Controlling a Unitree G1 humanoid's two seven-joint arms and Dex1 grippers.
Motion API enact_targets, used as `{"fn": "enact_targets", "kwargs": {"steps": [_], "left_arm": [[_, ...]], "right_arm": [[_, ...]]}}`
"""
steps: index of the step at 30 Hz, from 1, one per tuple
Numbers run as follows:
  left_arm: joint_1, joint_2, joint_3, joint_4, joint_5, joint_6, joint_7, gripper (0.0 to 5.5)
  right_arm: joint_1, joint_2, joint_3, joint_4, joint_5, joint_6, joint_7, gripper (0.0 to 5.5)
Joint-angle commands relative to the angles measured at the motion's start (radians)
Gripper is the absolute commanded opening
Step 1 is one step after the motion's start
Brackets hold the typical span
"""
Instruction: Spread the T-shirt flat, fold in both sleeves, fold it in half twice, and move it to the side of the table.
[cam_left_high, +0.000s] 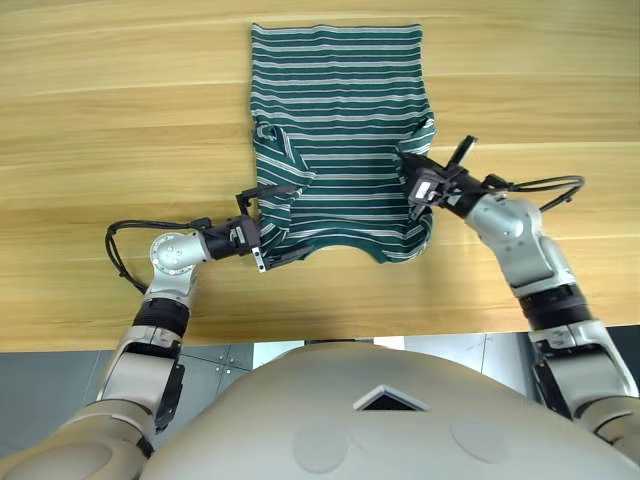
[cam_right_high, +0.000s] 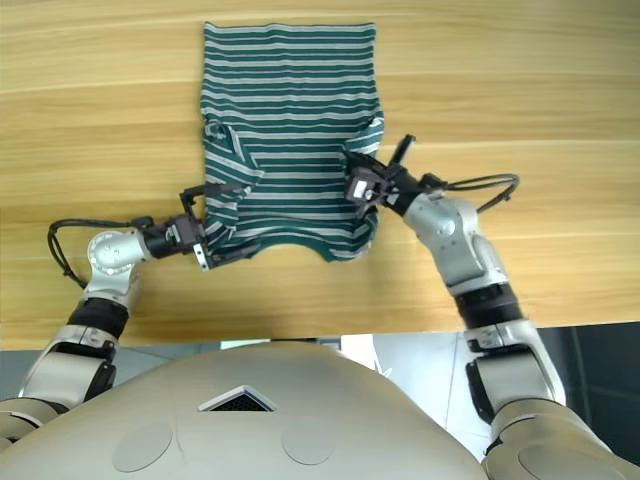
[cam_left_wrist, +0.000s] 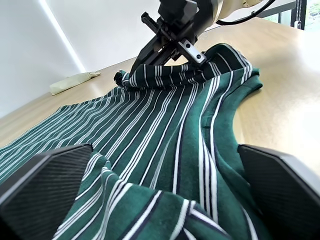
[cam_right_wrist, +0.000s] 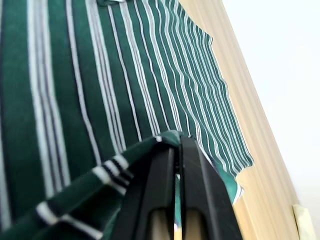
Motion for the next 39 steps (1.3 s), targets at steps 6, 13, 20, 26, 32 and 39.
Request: {"fn": "enact_targets", "kwargs": {"steps": [6, 13, 20, 26, 32, 39], "left_arm": [[-0.013, 0.000, -0.009, 0.012, 0.029, 0.005, 0.002, 5.40], [-0.006, -0.001, -0.011, 0.007, 0.027, 0.005, 0.002, 5.40], [-0.003, -0.003, -0.013, 0.009, 0.025, 0.005, 0.000, 5.40], [0.003, -0.001, -0.015, 0.003, 0.023, 0.003, -0.004, 5.40], [0.015, 0.021, -0.002, -0.026, 0.003, 0.007, -0.013, 5.40], [0.006, 0.021, 0.001, -0.020, 0.005, 0.009, -0.013, 5.40]], "right_arm": [[-0.042, 0.041, 0.045, 0.045, -0.057, 0.069, -0.023, 0.03], [-0.026, 0.013, 0.081, 0.055, -0.005, 0.070, 0.092, 0.29], [-0.037, 0.045, 0.027, 0.005, 0.133, 0.061, 0.107, 1.40], [-0.019, 0.070, -0.127, -0.129, 0.378, 0.073, 0.121, 2.48], [0.138, -0.081, -0.285, -0.163, 0.480, 0.037, 0.210, 3.46], [0.353, -0.139, -0.248, -0.176, 0.465, -0.094, 0.298, 4.61]]}}
